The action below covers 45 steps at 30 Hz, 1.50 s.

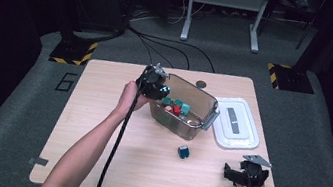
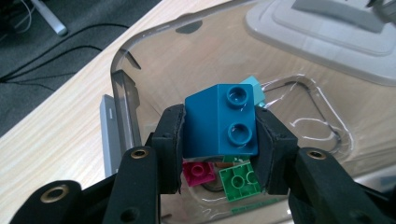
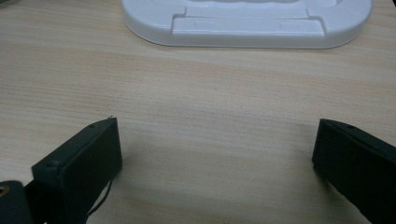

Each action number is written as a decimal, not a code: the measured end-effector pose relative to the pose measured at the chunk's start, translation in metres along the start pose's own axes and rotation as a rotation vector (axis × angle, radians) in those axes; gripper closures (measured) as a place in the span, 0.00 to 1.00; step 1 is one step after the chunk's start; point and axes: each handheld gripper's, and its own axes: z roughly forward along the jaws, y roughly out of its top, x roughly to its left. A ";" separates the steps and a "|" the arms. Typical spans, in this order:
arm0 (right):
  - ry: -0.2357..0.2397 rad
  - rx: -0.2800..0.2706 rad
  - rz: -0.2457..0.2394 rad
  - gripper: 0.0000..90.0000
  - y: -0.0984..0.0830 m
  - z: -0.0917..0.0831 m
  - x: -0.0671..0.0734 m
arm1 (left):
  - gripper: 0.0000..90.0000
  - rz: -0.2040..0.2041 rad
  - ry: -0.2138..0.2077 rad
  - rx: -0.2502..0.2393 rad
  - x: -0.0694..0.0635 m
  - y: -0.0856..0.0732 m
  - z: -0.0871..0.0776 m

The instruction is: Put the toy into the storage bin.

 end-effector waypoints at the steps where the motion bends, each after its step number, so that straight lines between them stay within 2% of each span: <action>1: 0.000 0.000 0.000 0.01 0.000 0.000 0.000 | 0.65 -0.004 0.001 0.007 0.001 0.000 0.002; 5: 0.001 -0.001 0.000 0.01 0.000 0.000 0.000 | 0.63 -0.018 -0.006 0.016 0.002 0.000 0.007; 6: 0.001 -0.001 0.000 0.01 0.000 0.000 0.000 | 0.59 -0.022 -0.004 0.022 0.002 0.000 0.008; 7: 0.001 -0.001 0.000 0.01 0.000 0.000 0.000 | 0.54 -0.043 -0.008 0.024 0.002 -0.001 0.008; 10: 0.001 -0.001 0.000 0.01 0.000 0.000 0.000 | 0.35 -0.054 -0.011 0.020 0.001 -0.003 0.004; 14: 0.001 -0.001 0.000 0.01 0.000 0.000 0.000 | 0.23 -0.054 -0.025 -0.018 -0.006 -0.007 -0.007; 17: 0.001 -0.001 0.000 0.01 0.000 0.000 0.000 | 0.18 -0.047 -0.028 -0.040 -0.014 -0.011 -0.015; 18: 0.000 -0.001 0.000 0.01 0.000 0.000 0.000 | 0.18 -0.034 -0.029 -0.044 -0.017 -0.013 -0.019; 22: 0.000 -0.001 0.000 0.01 0.000 0.000 0.000 | 0.16 -0.027 -0.035 -0.078 -0.027 -0.021 -0.029; 24: 0.000 0.000 0.000 0.01 0.000 0.000 0.000 | 0.16 -0.009 -0.035 -0.077 -0.031 -0.024 -0.034; 29: 0.000 0.000 0.000 0.01 0.000 0.000 0.000 | 0.16 -0.008 -0.051 -0.097 -0.041 -0.033 -0.042; 31: 0.000 0.000 0.000 0.01 0.000 0.000 0.000 | 0.15 0.005 -0.050 -0.093 -0.046 -0.038 -0.043; 35: 0.000 0.000 0.000 0.01 0.000 0.000 0.000 | 0.15 0.014 -0.062 -0.093 -0.056 -0.046 -0.042; 38: 0.000 0.000 0.000 0.01 0.000 0.000 0.000 | 0.13 0.002 -0.080 -0.098 -0.064 -0.053 -0.038; 43: -0.001 0.000 0.000 0.01 0.000 0.000 0.000 | 0.12 0.021 -0.096 -0.087 -0.077 -0.065 -0.028; 45: -0.001 0.000 0.000 0.01 0.000 0.000 0.000 | 0.12 0.012 -0.099 -0.085 -0.083 -0.069 -0.023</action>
